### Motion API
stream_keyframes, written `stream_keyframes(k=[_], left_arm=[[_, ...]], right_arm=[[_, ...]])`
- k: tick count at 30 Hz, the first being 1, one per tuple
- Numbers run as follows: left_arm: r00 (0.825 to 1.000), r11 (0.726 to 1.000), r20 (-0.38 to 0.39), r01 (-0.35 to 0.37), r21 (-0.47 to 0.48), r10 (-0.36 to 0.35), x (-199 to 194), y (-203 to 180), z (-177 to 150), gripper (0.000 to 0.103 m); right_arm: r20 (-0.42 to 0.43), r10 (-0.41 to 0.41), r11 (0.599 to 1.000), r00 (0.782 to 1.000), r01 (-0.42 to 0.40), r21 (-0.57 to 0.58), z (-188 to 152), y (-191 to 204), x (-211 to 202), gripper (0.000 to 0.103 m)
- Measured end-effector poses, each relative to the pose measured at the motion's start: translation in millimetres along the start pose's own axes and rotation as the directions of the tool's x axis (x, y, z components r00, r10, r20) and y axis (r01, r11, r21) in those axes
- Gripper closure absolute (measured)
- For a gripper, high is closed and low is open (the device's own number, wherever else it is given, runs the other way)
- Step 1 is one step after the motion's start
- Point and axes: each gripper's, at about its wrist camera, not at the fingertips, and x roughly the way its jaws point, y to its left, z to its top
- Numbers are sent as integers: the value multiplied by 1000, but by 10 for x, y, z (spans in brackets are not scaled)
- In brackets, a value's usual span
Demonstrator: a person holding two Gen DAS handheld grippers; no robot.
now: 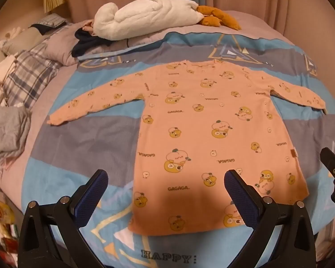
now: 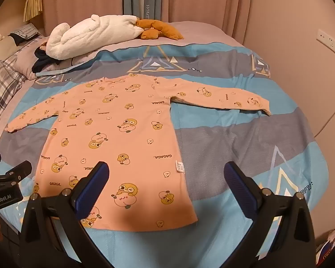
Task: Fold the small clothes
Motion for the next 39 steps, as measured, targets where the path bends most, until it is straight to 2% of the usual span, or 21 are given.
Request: stream_keyframes(k=[5, 6, 9, 39], left_arm=[[1000, 1000, 17, 9, 19, -9, -25, -47, -36, 0], [1000, 1000, -6, 12, -11, -12, -12, 0, -28, 0], [1000, 1000, -9, 21, -14, -21, -30, 20, -11, 0], [998, 999, -46, 39, -2, -39, 43, -50, -39, 0]], right_arm=[[2, 2, 1000, 1000, -2, 1, -10, -2, -18, 0], [2, 2, 1000, 1000, -2, 2, -13, 0, -22, 0], [0, 2, 1000, 1000, -2, 2, -20, 12, -29, 0], [-8, 14, 1000, 1000, -13, 3, -43, 10, -12, 0]])
